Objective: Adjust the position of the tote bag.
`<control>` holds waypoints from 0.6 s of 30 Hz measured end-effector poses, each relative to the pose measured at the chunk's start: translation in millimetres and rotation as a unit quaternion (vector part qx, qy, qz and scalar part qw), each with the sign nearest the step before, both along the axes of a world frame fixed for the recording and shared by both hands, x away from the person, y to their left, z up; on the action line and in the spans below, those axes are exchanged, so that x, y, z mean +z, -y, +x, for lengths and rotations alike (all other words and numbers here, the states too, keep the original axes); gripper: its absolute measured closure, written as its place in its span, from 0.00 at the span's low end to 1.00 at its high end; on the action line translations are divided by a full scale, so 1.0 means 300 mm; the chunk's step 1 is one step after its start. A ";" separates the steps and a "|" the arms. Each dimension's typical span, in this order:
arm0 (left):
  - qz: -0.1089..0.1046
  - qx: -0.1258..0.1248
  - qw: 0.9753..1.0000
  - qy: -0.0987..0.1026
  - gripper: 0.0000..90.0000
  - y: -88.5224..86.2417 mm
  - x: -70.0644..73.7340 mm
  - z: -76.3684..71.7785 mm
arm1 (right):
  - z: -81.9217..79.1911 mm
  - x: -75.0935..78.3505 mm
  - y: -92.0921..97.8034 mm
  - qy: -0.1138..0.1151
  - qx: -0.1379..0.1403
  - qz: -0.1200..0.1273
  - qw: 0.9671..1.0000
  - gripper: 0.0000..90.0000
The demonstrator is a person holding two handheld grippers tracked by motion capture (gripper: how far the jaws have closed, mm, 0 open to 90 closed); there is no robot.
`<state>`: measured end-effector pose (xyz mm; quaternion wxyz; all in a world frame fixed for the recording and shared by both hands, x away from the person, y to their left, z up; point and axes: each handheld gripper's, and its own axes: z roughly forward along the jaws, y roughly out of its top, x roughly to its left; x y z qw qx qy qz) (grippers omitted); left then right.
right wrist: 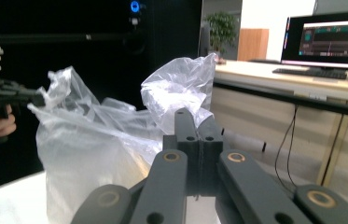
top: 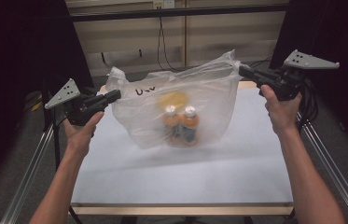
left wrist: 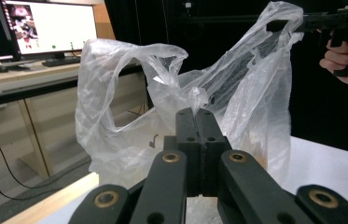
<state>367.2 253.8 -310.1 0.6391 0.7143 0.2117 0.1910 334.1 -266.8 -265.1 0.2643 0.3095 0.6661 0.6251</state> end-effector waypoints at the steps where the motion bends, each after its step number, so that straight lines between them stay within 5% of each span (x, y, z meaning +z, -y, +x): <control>1: 0.000 0.000 1.000 0.000 1.00 0.000 0.000 0.000 | 0.000 0.000 0.000 0.000 0.000 0.000 1.000 1.00; 18: 0.010 -0.013 1.000 -0.027 1.00 -0.015 -0.111 0.000 | -0.035 -0.170 0.011 -0.036 0.021 0.008 0.999 1.00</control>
